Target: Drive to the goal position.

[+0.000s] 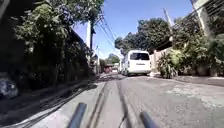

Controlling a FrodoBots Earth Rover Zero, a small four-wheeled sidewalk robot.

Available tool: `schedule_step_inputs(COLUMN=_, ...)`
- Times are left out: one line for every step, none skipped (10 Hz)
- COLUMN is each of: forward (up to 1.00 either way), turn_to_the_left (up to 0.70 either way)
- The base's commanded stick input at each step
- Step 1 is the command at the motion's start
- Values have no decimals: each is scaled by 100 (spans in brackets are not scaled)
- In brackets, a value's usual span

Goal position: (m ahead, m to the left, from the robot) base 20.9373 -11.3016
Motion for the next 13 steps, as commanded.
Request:
schedule_step_inputs(forward=70, turn_to_the_left=0)
schedule_step_inputs(forward=70, turn_to_the_left=0)
schedule_step_inputs(forward=70, turn_to_the_left=0)
schedule_step_inputs(forward=70, turn_to_the_left=0)
schedule_step_inputs(forward=70, turn_to_the_left=0)
schedule_step_inputs(forward=70, turn_to_the_left=0)
schedule_step_inputs(forward=70, turn_to_the_left=-24)
schedule_step_inputs(forward=70, turn_to_the_left=-35)
schedule_step_inputs(forward=70, turn_to_the_left=-35)
schedule_step_inputs(forward=70, turn_to_the_left=-35)
schedule_step_inputs(forward=70, turn_to_the_left=-12)
schedule_step_inputs(forward=70, turn_to_the_left=0)
schedule_step_inputs(forward=70, turn_to_the_left=0)
